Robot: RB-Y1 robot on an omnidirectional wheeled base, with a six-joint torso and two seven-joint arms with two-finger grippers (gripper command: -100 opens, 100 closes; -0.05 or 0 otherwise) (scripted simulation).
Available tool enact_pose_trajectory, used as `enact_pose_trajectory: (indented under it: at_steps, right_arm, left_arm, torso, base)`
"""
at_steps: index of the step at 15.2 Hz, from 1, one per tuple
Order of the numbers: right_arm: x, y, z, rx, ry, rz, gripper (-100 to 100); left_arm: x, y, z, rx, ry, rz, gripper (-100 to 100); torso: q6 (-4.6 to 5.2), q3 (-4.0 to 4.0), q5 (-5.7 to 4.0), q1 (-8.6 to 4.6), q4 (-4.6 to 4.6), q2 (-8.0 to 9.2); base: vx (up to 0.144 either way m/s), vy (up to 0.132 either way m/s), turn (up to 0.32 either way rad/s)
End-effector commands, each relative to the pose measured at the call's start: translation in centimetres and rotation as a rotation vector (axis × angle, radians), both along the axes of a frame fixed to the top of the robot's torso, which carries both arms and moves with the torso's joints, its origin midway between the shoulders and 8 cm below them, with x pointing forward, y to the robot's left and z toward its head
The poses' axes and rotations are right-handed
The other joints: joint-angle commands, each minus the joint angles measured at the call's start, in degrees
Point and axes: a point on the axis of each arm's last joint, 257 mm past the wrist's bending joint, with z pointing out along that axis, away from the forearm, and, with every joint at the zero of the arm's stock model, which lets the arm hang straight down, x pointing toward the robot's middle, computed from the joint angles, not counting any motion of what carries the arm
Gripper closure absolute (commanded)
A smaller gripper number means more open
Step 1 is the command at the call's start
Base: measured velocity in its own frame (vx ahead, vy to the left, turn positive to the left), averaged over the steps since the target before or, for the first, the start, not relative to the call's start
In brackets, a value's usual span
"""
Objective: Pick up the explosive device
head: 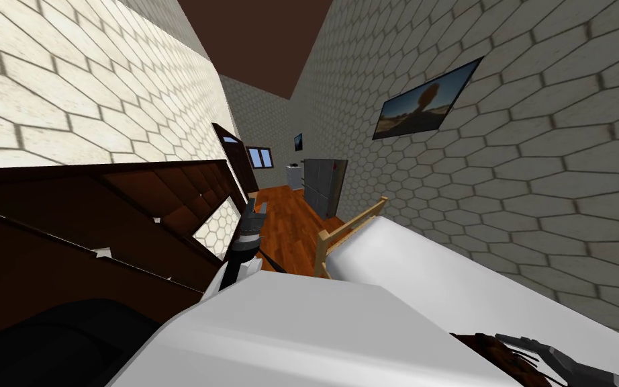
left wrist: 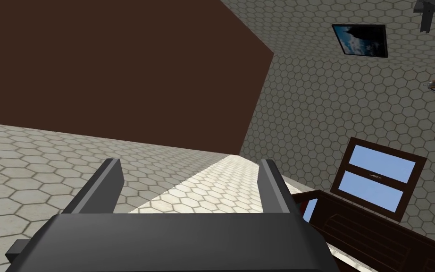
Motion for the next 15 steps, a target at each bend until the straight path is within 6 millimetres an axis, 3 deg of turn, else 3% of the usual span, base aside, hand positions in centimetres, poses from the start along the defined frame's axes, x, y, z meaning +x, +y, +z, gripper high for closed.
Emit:
enact_pose_trajectory:
  at_steps: [1, 5, 7, 8, 12, 15]
  right_arm:
    - [0.0, 0.0, 0.0, 0.0, 0.0, 0.0, -100]
    - [-2.3, 0.7, -2.1, -0.003, -0.001, -0.022, -100]
    - [-2.0, 0.7, -1.9, -0.003, -0.001, -0.02, -100]
    - [-2.1, 0.7, -2.0, -0.004, -0.001, -0.021, 100]
    - [-2.1, 0.7, -2.0, -0.004, -0.001, -0.021, 100]
    - [-0.4, -0.1, -0.2, -0.004, 0.003, 0.004, 100]
  left_arm:
    - [0.0, 0.0, 0.0, 0.0, 0.0, 0.0, 0]
    - [0.0, 0.0, 0.0, 0.0, 0.0, 0.0, 0]
    - [0.0, 0.0, 0.0, 0.0, 0.0, 0.0, 0]
    - [0.0, 0.0, 0.0, 0.0, 0.0, 0.0, 0]
    - [0.0, 0.0, 0.0, 0.0, 0.0, 0.0, 0]
    - [0.0, 0.0, 0.0, 0.0, 0.0, 0.0, 0]
  torso:
    - [0.0, 0.0, 0.0, 0.0, 0.0, 0.0]
    - [0.0, 0.11, -0.04, -0.1, 0.05, 0.18]
    - [0.02, 0.17, -0.05, -0.11, 0.07, 0.28]
    - [0.02, 0.17, -0.03, -0.09, 0.07, 0.28]
    - [0.01, 0.17, -0.02, -0.03, 0.08, 0.28]
    - [0.07, 0.16, 0.07, 0.09, 0.07, 0.27]
  base:
    - [0.023, -0.005, 0.014]
    - [0.011, -0.021, 0.095]
    - [-0.004, -0.017, 0.042]
    - [0.0, 0.0, 0.0]
    - [0.0, 0.0, 0.0]
    - [-0.001, 0.026, -0.122]
